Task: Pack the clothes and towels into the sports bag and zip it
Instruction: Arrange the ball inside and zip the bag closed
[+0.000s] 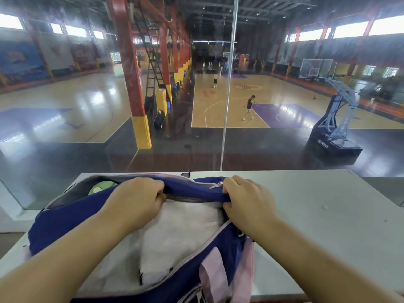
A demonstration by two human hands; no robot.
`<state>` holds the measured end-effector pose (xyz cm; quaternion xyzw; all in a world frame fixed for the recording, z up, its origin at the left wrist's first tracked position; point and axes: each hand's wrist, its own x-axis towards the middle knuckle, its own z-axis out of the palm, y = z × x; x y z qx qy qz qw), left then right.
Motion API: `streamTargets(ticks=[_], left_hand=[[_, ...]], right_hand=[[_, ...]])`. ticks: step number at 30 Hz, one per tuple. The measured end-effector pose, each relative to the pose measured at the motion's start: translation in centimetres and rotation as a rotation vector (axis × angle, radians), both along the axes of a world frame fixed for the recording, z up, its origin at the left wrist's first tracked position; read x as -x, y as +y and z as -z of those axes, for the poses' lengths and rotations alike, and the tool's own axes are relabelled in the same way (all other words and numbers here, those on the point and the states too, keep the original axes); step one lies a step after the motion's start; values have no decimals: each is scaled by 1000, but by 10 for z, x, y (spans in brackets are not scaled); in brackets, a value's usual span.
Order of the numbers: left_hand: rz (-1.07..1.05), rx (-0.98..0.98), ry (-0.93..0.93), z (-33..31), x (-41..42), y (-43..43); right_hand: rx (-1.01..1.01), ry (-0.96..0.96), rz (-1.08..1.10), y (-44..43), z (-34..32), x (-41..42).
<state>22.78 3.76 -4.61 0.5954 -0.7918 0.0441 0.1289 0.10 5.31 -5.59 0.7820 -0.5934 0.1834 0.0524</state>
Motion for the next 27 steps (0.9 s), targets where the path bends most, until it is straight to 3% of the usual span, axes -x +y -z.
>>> streamTargets(ticks=[3,8,14,20,27], left_hand=[[-103,3,19,3,-27,5],[-125,64,20,11,-33,7],[-183,67,-76,23,-23,5],[-345,23,-134,40,-63,10],[-434,15,-147,35,-103,30]], right_hand=[[4,21,26,3,-1,-5],[120,221,28,3,-9,-45],[63,183,-180,-17,-7,-99],[49,91,-100,-26,-8,-87],[132,198,-138,-17,0,-107]])
